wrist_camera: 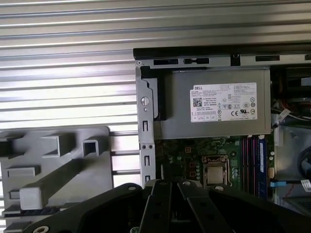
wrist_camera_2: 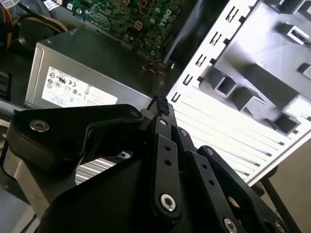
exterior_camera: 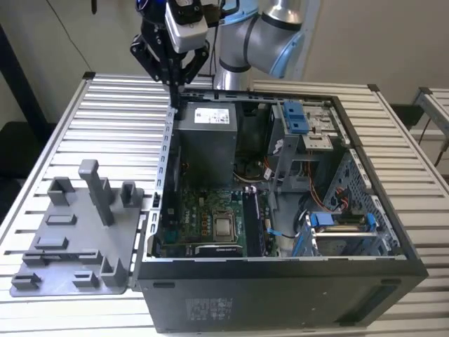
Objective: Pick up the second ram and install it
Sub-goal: 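Reach for the second ram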
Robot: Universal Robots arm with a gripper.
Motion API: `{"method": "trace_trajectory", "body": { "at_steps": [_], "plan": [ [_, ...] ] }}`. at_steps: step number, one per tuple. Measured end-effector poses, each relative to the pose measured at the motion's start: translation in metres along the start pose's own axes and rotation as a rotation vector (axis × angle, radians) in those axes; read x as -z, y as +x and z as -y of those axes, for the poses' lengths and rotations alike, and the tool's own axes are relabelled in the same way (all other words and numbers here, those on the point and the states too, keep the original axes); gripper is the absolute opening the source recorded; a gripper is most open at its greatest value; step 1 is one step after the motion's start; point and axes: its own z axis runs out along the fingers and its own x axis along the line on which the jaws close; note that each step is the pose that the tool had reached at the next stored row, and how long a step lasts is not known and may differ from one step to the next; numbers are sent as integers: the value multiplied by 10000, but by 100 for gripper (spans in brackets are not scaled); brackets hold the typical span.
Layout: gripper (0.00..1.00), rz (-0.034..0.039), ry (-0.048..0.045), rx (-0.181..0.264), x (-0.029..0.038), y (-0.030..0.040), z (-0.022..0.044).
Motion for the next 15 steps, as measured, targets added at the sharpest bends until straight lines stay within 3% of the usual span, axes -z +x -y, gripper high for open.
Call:
{"method": "trace_trajectory", "body": {
  "at_steps": [15],
  "plan": [
    [11, -1, 0, 0, 4, 254, 18]
  ]
}}
